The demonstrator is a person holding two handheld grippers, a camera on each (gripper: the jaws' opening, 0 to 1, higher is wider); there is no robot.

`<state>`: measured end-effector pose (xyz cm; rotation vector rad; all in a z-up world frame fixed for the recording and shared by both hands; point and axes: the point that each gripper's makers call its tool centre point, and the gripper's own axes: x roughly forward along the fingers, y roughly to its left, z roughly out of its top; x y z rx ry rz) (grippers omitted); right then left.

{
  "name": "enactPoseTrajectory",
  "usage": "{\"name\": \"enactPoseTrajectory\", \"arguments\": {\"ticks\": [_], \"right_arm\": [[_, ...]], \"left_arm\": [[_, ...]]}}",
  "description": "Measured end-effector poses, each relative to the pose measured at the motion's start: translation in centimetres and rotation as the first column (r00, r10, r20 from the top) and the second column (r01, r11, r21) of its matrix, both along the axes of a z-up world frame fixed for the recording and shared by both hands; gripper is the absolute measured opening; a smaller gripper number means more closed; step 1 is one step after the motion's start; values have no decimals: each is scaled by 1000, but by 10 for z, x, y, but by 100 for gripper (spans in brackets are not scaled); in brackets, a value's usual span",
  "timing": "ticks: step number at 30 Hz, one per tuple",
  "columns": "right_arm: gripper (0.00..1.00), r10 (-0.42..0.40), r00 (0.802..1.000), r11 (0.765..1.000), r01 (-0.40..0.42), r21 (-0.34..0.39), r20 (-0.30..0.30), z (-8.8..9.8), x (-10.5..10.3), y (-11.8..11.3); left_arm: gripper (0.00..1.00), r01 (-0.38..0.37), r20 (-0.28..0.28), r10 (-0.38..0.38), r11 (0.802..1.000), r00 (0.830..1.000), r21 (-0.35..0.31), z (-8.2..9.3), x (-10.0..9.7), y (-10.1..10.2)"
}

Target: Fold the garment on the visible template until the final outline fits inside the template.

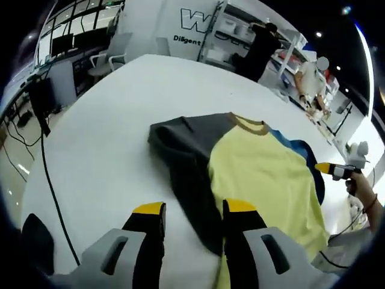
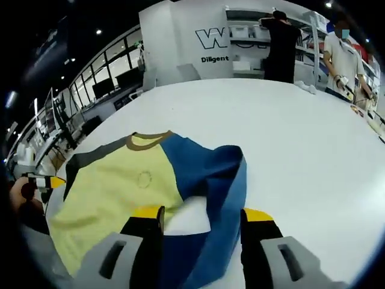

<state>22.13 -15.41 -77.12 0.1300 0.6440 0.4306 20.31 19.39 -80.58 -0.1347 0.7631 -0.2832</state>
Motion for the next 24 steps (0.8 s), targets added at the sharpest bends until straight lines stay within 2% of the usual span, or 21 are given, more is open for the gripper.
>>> {"name": "enactPoseTrajectory", "arguments": {"ticks": [2,3,4,5,6,8,10,11,13,15,17,18,19,20,24], "right_arm": [[40,-57,998,998,57,-16,-2,-13,20,-14],[38,-98,995,994,99,-51,19,-18,30,-26],[34,-108,994,991,110,-78,33,-27,39,-34],[33,-126,992,988,125,-91,-1,-38,43,-38],[33,-145,987,981,135,-137,-68,-66,52,-48],[31,-166,980,973,145,-180,-108,-83,56,-56],[23,-179,979,968,158,-196,-94,-87,62,-61],[19,-182,978,961,155,-228,-102,-93,65,-66],[15,-195,978,957,171,-233,-81,-91,71,-70],[9,-181,980,954,156,-254,-77,-90,72,-72],[5,-173,982,952,148,-269,-71,-89,74,-74],[4,-193,979,953,171,-249,-66,-86,77,-75],[0,-187,980,955,165,-246,-71,-86,77,-75],[0,-185,980,956,162,-245,-71,-86,78,-76],[0,-185,981,951,164,-264,-57,-82,83,-82]], "left_arm": [[30,-45,12,46,998,999,-42,-4,14,-3],[31,-79,11,79,995,997,-55,-8,20,-3],[32,-93,1,93,995,996,-42,-14,23,-3],[31,-98,-36,97,994,995,-43,-23,23,-7],[30,-104,-56,102,994,993,-42,-31,28,-15],[25,-128,-84,125,991,989,-29,-38,32,-10],[18,-158,-122,151,986,981,-49,-42,35,-4],[14,-169,-153,154,982,976,-89,-46,39,-9],[9,-161,-166,143,982,976,-98,-50,39,-17],[0,-145,-165,130,987,978,-77,-52,40,-17],[0,-129,-160,117,989,980,-67,-51,40,-17],[0,-130,-164,117,989,979,-66,-50,41,-16],[0,-130,-162,118,989,980,-66,-49,41,-15],[0,-132,-159,121,989,980,-66,-48,42,-13],[0,-199,-129,192,979,973,-43,-44,49,8]]}}
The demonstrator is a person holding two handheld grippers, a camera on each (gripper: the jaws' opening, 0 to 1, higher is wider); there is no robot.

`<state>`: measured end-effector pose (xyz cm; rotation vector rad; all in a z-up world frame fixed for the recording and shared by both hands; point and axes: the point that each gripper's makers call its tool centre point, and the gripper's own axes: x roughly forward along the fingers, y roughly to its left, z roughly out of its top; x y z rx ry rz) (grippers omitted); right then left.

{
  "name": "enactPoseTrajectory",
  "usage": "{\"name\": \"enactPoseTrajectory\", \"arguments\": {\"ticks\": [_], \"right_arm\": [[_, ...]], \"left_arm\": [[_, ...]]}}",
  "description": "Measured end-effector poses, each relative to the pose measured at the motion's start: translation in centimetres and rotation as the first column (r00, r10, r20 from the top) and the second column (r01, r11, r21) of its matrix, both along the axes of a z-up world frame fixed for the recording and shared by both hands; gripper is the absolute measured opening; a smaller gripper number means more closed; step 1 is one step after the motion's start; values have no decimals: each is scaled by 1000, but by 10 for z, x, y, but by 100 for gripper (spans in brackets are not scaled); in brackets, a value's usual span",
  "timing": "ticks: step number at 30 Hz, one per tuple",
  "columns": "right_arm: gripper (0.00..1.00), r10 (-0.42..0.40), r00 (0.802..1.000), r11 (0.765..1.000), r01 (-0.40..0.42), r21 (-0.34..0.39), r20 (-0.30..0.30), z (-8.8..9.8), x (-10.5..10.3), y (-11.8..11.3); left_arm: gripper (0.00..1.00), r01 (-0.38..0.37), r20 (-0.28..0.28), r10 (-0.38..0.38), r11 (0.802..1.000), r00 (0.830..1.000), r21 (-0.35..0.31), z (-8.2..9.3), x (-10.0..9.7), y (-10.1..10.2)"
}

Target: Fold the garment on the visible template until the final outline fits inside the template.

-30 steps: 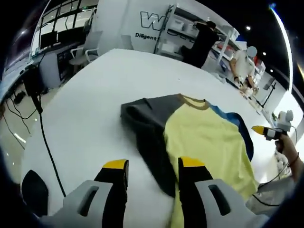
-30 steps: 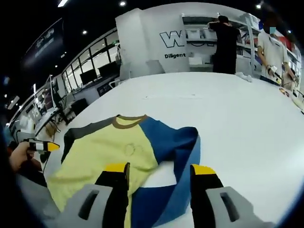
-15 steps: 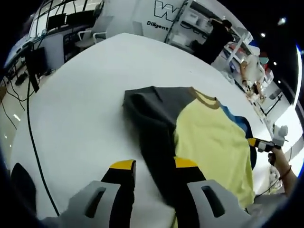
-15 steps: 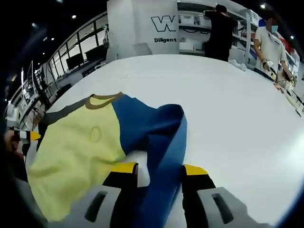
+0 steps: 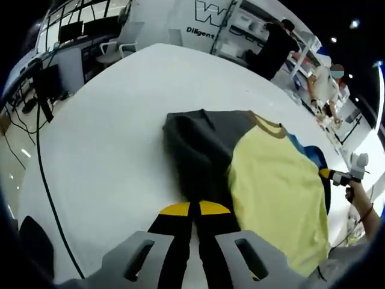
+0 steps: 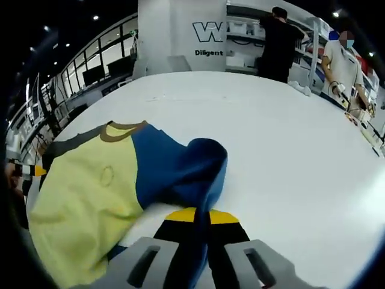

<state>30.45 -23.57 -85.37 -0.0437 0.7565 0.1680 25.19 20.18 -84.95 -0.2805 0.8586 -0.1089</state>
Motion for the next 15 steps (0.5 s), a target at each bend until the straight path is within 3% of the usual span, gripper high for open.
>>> {"name": "enactPoseTrajectory", "arguments": {"ticks": [4,15], "right_arm": [[0,-27,1000,999,27,-34,-3,-2,15,-17],[0,-50,999,997,48,-64,-18,-2,28,-39]], "left_arm": [[0,-24,12,24,999,1000,30,0,7,16],[0,-78,43,75,994,996,82,-1,29,48]]}}
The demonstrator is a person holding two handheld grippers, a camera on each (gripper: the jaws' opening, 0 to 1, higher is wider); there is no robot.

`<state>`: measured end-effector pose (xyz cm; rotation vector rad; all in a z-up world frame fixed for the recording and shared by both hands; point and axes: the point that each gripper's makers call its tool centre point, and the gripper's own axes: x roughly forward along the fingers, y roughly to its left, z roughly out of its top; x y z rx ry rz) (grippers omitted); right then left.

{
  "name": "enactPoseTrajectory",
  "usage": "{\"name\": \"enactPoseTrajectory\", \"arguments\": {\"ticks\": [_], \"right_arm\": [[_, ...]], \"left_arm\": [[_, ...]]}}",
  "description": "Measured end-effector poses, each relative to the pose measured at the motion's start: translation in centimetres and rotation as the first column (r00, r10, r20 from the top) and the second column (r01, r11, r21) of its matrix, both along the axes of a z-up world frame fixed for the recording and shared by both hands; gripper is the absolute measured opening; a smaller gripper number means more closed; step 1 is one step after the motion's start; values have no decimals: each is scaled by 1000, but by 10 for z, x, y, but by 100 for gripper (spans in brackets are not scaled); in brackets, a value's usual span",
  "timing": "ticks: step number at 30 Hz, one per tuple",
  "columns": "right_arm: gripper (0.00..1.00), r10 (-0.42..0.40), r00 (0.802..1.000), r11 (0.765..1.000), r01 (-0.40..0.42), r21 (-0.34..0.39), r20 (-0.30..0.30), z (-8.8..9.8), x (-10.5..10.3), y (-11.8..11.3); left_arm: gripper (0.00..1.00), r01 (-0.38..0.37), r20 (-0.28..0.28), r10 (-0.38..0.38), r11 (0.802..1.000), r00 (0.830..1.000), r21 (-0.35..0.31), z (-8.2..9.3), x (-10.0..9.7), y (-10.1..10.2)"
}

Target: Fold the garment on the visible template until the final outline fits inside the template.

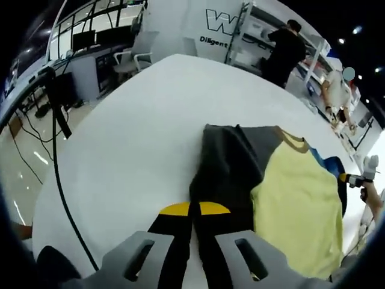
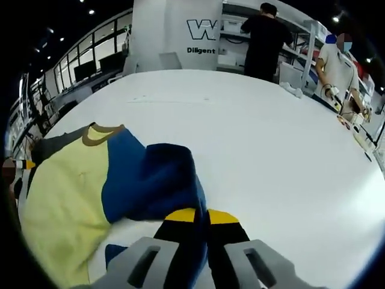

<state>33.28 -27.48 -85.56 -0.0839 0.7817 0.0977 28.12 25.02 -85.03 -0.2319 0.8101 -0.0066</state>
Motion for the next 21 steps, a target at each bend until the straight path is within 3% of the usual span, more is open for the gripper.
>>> {"name": "enactPoseTrajectory", "arguments": {"ticks": [5,11,13,21], "right_arm": [[0,-13,1000,1000,13,-12,-8,0,6,-11],[0,16,999,997,-20,-81,-48,1,8,-25],[0,27,996,997,-33,-67,-82,-1,8,-25],[4,-1,997,999,-2,-36,-79,0,7,-32]], "left_arm": [[0,-46,0,46,999,999,10,-2,4,16],[0,-66,-9,66,998,998,11,-5,5,28],[0,-69,-7,69,998,998,12,-4,5,31],[0,-157,4,158,985,987,74,1,-1,51]]}}
